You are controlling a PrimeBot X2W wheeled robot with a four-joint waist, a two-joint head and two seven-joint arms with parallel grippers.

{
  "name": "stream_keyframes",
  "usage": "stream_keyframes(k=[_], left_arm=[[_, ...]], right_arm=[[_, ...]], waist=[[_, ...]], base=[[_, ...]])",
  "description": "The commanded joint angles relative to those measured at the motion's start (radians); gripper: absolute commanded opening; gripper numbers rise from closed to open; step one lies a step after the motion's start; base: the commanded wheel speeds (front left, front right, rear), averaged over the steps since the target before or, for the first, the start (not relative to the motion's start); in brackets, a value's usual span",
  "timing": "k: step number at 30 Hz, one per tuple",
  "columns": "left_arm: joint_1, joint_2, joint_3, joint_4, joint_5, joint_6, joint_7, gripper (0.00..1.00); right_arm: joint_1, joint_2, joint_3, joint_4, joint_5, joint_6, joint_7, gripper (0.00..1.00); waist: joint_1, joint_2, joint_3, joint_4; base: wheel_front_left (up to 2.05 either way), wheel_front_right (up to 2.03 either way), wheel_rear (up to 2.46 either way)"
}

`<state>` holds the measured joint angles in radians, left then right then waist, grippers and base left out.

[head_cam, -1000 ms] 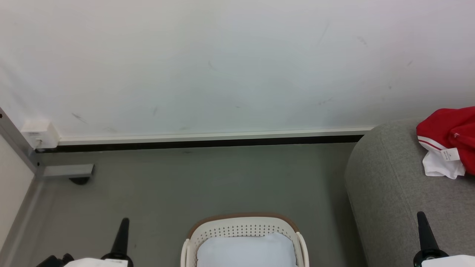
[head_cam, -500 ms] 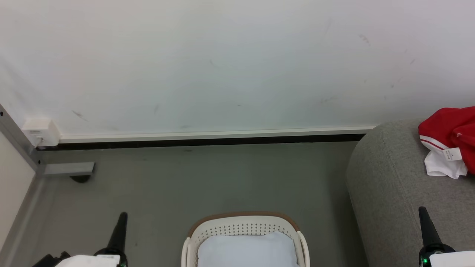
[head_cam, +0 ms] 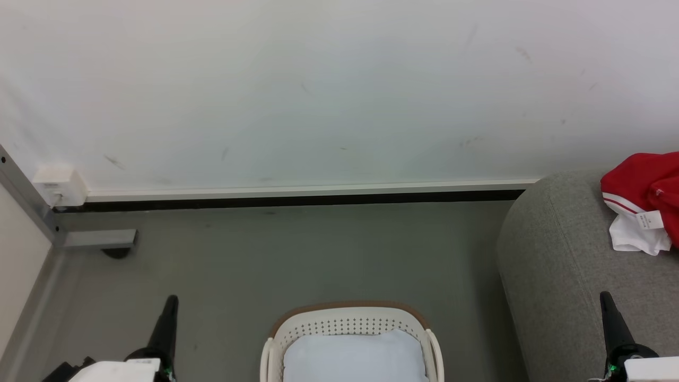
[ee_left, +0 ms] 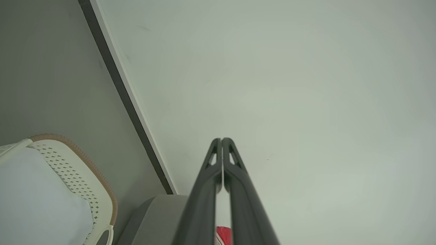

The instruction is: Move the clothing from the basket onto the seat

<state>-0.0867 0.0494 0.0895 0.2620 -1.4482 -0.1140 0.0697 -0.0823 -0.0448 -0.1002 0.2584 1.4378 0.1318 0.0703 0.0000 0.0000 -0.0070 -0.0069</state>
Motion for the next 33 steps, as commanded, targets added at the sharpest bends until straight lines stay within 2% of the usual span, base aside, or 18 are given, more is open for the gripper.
stream_keyframes(k=[1, 24, 33], left_arm=[[-0.016, 0.003, 0.008, -0.007, -0.025, -0.006, 0.009, 0.0], [-0.027, 0.002, 0.028, -0.02, -0.175, -0.021, 0.049, 0.0], [-0.027, 0.002, 0.028, -0.019, -0.171, -0.02, 0.049, 0.0]], right_arm=[[-0.02, -0.009, -0.004, -0.009, 0.027, -0.002, 0.008, 0.0], [-0.033, -0.009, -0.017, -0.017, 0.181, -0.002, 0.048, 0.0], [-0.032, -0.009, -0.016, -0.017, 0.176, -0.002, 0.048, 0.0]], waist=[[0.0, 0.0, 0.001, 0.001], [0.0, 0.0, 0.01, 0.007], [0.0, 0.0, 0.01, 0.007]], base=[[0.0, 0.0, 0.0], [0.0, 0.0, 0.0], [0.0, 0.0, 0.0]])
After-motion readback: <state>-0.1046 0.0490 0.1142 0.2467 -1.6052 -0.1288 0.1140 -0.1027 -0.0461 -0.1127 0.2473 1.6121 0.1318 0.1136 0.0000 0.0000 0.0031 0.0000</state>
